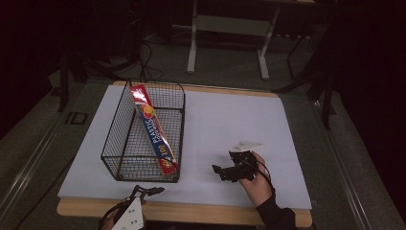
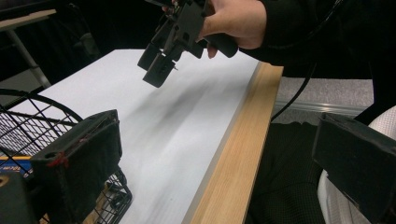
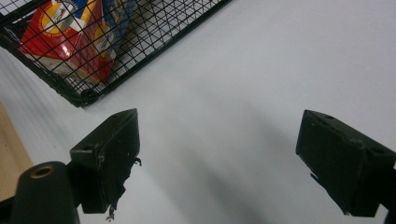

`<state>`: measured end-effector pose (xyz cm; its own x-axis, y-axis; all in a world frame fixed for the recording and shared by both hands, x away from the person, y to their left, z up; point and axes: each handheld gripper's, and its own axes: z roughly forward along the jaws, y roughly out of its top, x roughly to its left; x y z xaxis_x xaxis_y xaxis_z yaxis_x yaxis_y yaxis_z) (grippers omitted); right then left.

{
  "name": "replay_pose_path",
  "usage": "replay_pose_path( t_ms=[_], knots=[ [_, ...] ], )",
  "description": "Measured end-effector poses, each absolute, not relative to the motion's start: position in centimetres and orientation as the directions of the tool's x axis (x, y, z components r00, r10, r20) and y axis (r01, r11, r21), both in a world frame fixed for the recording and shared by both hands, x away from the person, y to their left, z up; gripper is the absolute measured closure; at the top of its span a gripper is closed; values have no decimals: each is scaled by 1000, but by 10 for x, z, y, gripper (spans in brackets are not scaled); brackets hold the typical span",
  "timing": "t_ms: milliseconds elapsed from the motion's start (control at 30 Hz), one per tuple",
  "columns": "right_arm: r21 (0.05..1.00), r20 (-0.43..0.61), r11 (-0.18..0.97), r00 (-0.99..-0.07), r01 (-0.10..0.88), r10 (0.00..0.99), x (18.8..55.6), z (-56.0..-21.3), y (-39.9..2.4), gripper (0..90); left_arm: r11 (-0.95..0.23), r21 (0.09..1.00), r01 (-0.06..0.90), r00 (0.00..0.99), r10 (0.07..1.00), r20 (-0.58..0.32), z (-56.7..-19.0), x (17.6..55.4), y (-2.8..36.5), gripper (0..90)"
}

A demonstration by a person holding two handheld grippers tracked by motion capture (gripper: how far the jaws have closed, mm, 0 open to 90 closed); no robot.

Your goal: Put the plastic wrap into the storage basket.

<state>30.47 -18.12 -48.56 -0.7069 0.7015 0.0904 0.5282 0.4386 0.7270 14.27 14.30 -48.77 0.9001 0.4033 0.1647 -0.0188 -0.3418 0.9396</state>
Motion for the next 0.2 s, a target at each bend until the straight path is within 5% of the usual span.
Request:
replay_pose_path(
  t_ms=[200],
  knots=[
    [725, 84, 444, -708, 526, 701, 305, -487, -181, 136, -340, 940, -20, 900, 404, 166, -487, 143, 143, 19]
  ],
)
